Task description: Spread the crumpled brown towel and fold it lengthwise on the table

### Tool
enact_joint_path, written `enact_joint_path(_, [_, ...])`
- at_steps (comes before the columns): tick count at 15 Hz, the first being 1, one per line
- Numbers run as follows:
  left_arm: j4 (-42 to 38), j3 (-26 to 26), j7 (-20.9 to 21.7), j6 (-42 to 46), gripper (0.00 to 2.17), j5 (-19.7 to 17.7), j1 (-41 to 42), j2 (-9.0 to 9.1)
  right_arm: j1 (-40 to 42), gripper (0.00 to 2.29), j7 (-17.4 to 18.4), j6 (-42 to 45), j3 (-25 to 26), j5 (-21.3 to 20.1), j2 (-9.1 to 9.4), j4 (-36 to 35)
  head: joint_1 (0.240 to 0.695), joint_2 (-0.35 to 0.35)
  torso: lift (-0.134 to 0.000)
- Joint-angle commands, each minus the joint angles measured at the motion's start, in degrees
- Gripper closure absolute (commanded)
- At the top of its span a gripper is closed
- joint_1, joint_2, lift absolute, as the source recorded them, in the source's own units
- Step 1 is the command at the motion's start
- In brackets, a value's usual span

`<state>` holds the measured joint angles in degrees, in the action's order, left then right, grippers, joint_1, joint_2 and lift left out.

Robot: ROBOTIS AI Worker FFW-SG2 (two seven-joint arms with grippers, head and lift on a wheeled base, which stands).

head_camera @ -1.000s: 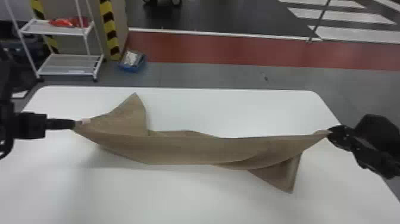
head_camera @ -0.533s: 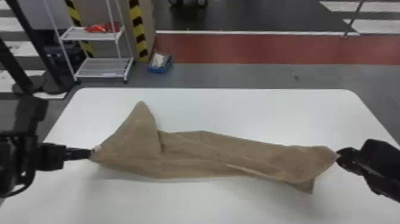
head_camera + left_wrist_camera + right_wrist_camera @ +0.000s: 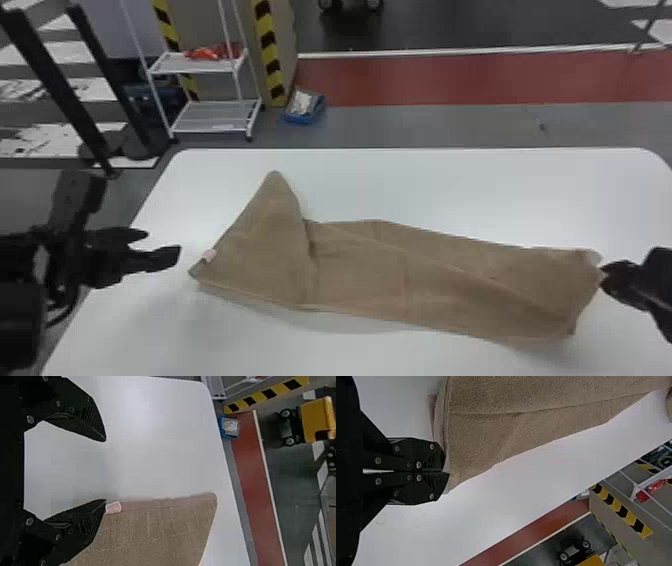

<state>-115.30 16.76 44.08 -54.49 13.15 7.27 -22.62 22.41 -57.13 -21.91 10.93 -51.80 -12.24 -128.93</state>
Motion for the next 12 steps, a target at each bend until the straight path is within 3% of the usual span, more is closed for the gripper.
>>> enact_joint_path(1, [1.74,0.73,-0.22,23.77,0.25,2.85,7.32,-3.22,0.00,1.47,0.00,-0.20,-0.21,-0.32,0.02,-0.01,0.695,0.123,-0.123])
enact_joint_path(4, [2.89,-0.59,-2.33,44.34,0.25,7.59,14.79,-8.06,-0.08,1.47,0.00,-0.38,-0.38,-0.85,0.28,0.34,0.695,0.122,-0.123])
enact_joint_path(6, [2.71,-1.99,-2.59,49.79,0.27,10.05,16.99,-10.17,-0.52,1.47,0.00,-0.38,-0.38,-0.85,0.37,0.78,0.695,0.093,-0.123])
enact_joint_path(9, [2.62,-5.77,-2.07,51.19,0.27,16.91,16.90,-12.45,-0.70,1.47,0.00,-0.38,-0.38,-0.93,0.37,1.13,0.695,0.059,-0.123])
enact_joint_path(12, [4.20,-8.76,-0.05,51.02,0.32,19.98,13.38,-12.80,-0.70,1.47,0.09,-0.38,-0.12,-0.93,0.37,1.75,0.695,0.034,-0.123])
